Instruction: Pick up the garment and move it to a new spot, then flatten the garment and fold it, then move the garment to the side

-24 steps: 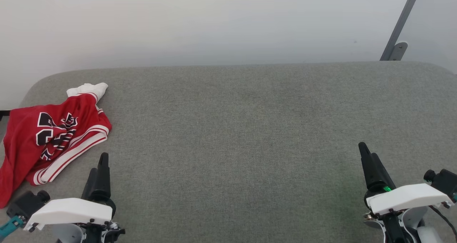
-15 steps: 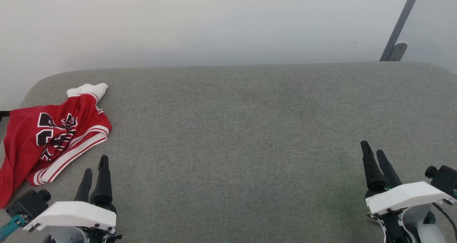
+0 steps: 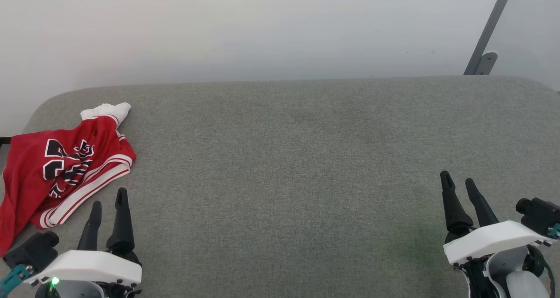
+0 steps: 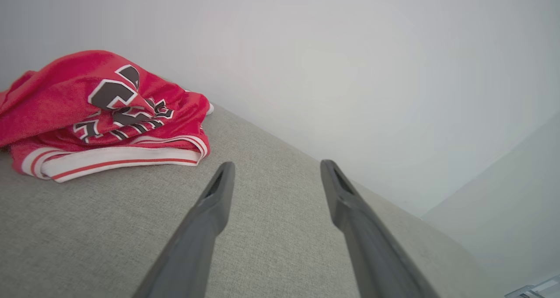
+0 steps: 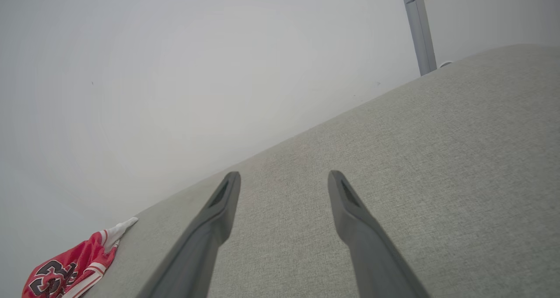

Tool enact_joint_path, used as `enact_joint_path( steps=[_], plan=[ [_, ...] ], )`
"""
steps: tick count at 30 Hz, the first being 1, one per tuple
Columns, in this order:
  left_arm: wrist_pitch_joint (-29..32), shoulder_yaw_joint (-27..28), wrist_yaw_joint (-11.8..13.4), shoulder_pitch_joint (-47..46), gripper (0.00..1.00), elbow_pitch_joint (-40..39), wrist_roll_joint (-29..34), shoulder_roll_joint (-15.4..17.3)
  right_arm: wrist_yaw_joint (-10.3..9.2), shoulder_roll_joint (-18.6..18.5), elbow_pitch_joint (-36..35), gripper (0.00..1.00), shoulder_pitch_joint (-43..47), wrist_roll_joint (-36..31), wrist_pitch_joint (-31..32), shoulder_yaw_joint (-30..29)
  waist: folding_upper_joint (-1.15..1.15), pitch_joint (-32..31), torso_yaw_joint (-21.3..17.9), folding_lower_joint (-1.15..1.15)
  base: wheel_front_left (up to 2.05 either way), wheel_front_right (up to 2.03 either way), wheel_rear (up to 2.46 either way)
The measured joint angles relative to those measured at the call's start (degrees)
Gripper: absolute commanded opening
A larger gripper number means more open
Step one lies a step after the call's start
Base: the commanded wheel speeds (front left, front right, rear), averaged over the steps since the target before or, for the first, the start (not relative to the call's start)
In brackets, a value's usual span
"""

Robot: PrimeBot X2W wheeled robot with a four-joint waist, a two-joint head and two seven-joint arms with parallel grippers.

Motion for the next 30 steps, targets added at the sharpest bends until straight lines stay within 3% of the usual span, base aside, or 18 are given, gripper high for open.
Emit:
enact_joint_path(
  steps=[30],
  plan=[
    [-4.4,1.5,-5.6,2.0,1.0,-0.9,17.4,-1.3,0.01,0.0,-1.0,1.0,-0.2,-16.5,-3.9,0.2,0.0,-0.3,-0.2,0.0,0.0,0.0,0.0]
  ],
)
